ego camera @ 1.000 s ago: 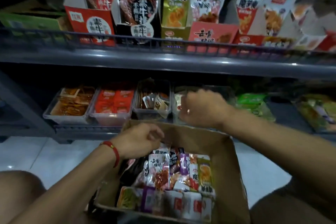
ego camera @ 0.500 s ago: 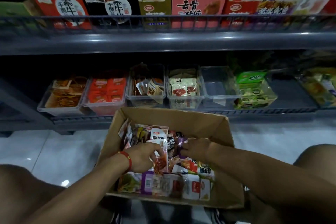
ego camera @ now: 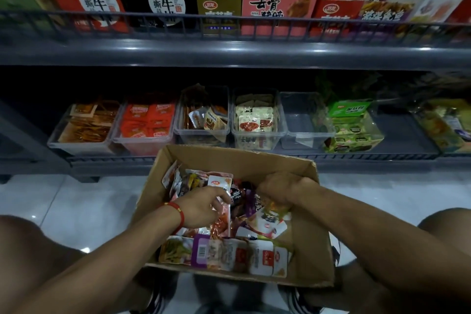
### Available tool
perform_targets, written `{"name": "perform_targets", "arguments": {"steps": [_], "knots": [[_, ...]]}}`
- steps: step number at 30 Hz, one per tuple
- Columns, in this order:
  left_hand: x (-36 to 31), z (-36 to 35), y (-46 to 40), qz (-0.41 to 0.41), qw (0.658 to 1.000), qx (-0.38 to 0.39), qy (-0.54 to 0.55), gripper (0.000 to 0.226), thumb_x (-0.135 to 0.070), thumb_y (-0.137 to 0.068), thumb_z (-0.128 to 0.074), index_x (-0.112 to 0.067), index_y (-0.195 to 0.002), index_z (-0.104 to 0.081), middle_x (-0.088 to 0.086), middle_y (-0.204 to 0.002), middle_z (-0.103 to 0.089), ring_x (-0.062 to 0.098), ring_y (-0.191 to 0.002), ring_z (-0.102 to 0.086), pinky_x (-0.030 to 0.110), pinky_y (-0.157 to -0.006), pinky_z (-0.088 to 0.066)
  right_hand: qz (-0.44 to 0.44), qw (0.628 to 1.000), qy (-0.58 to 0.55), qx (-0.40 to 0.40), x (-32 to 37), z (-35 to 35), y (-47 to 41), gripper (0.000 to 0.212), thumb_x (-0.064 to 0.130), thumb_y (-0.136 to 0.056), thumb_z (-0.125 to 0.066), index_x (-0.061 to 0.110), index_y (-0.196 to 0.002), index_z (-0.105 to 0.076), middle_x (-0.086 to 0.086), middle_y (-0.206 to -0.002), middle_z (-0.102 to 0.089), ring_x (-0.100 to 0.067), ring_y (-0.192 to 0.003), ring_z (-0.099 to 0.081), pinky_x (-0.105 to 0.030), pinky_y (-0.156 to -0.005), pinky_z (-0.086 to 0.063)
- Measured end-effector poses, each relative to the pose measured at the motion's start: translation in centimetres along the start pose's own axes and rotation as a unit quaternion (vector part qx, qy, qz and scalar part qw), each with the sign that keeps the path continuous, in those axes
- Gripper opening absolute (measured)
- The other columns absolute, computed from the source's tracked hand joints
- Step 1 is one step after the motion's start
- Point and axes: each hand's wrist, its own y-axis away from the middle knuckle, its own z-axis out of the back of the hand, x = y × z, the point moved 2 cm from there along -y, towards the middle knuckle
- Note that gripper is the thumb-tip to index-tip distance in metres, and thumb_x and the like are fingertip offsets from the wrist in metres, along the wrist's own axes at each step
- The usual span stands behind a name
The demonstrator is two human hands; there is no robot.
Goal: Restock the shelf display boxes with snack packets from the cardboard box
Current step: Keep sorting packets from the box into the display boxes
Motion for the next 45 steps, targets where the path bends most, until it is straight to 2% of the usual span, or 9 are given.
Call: {"name": "perform_targets", "arguments": {"steps": [5, 12, 16, 18, 20, 25, 32, 39, 45], "knots": [[-2.5, 1.1, 0.9, -0.062, 0.996, -0.019, 0.065, 0.091, -0.033, -0.084, -0.083, -0.040, -0.157, -0.029, -0.017, -0.150, -0.038, 0.010, -0.137, -0.044, 0.028, -0.113, -0.041, 0.051, 0.970, -0.233, -0.052, -0.4, 4.9, 3.4, 0.022, 0.021, -0.088, -0.073, 0.033, -0.091, -0.055, 0.010, -0.097, -0.061, -0.015, -0.090, -0.061, -0.028, -0.072, -0.046], [-3.5, 4.1, 2.0, -0.040, 0.954, -0.056, 0.291, 0.044, -0.001, -0.080, -0.082, -0.017, -0.119, -0.068, 0.006, -0.111, -0.077, 0.020, -0.098, -0.075, 0.039, -0.089, -0.061, 0.041, 0.887, -0.377, -0.263, -1.9, 8.8, 8.2, 0.025, 0.021, -0.088, -0.078, 0.029, -0.109, -0.068, 0.017, -0.109, -0.068, 0.001, -0.102, -0.065, -0.024, -0.080, -0.058], [-4.0, 6.1, 2.7, -0.068, 0.882, -0.139, 0.446, 0.059, 0.005, -0.077, -0.081, -0.018, -0.128, -0.062, 0.009, -0.112, -0.077, 0.028, -0.101, -0.075, 0.049, -0.092, -0.060, -0.008, 0.664, -0.625, -0.410, -3.3, 10.0, 9.9, 0.024, 0.010, -0.081, -0.081, 0.021, -0.099, -0.069, -0.001, -0.098, -0.078, -0.016, -0.084, -0.074, -0.036, -0.070, -0.062], [-4.9, 6.5, 3.2, -0.108, 0.833, -0.197, 0.506, 0.055, 0.007, -0.081, -0.076, -0.016, -0.127, -0.059, 0.011, -0.108, -0.078, 0.031, -0.097, -0.076, 0.049, -0.089, -0.060, 0.032, 0.522, -0.775, -0.355, -2.0, 10.0, 9.9, 0.020, 0.011, -0.078, -0.078, 0.016, -0.094, -0.067, -0.012, -0.103, -0.077, -0.026, -0.086, -0.074, -0.044, -0.075, -0.061], [-6.0, 6.5, 3.7, -0.142, 0.798, -0.215, 0.545, 0.052, 0.003, -0.086, -0.072, -0.021, -0.129, -0.057, 0.009, -0.112, -0.077, 0.029, -0.101, -0.075, 0.048, -0.089, -0.060, 0.034, 0.473, -0.832, -0.289, 0.4, 9.8, 9.4, 0.017, 0.015, -0.079, -0.076, 0.015, -0.092, -0.067, -0.017, -0.109, -0.076, -0.027, -0.087, -0.075, -0.044, -0.076, -0.060], [-7.2, 6.4, 4.2, -0.158, 0.787, -0.232, 0.549, 0.038, -0.013, -0.096, -0.067, -0.029, -0.129, -0.057, -0.001, -0.115, -0.076, 0.019, -0.106, -0.073, 0.043, -0.095, -0.058, 0.001, 0.452, -0.848, -0.278, 2.9, 10.4, 8.3, 0.030, 0.016, -0.088, -0.074, 0.012, -0.115, -0.060, -0.021, -0.112, -0.074, -0.031, -0.092, -0.073, -0.040, -0.073, -0.063], [-6.2, 7.4, 3.7, -0.125, 0.761, -0.370, 0.518, 0.031, -0.024, -0.102, -0.060, -0.041, -0.127, -0.052, -0.007, -0.119, -0.072, 0.016, -0.107, -0.072, 0.049, -0.096, -0.058, 0.048, 0.443, -0.838, -0.314, 3.5, 12.0, 8.0, 0.012, 0.010, -0.087, -0.069, 0.009, -0.094, -0.059, -0.018, -0.109, -0.075, -0.029, -0.090, -0.076, -0.038, -0.068, -0.062], [-6.0, 8.8, 4.9, -0.119, 0.804, -0.500, 0.300, 0.029, -0.026, -0.103, -0.056, -0.042, -0.125, -0.046, -0.010, -0.115, -0.066, 0.012, -0.103, -0.066, 0.046, -0.090, -0.057, 0.062, 0.556, -0.742, -0.370, 3.1, 14.2, 7.3, 0.029, 0.010, -0.079, -0.075, 0.006, -0.099, -0.055, -0.016, -0.106, -0.077, -0.034, -0.095, -0.075, -0.049, -0.080, -0.060], [-7.8, 8.6, 6.4, -0.171, 0.803, -0.339, 0.459, 0.041, -0.023, -0.089, -0.078, -0.041, -0.117, -0.055, -0.011, -0.108, -0.075, 0.008, -0.098, -0.073, 0.038, -0.088, -0.061, 0.066, 0.594, -0.686, -0.415, 4.1, 14.9, 6.7, 0.024, 0.007, -0.085, -0.077, 0.007, -0.096, -0.056, -0.006, -0.099, -0.077, -0.024, -0.092, -0.074, -0.039, -0.078, -0.060]]}}
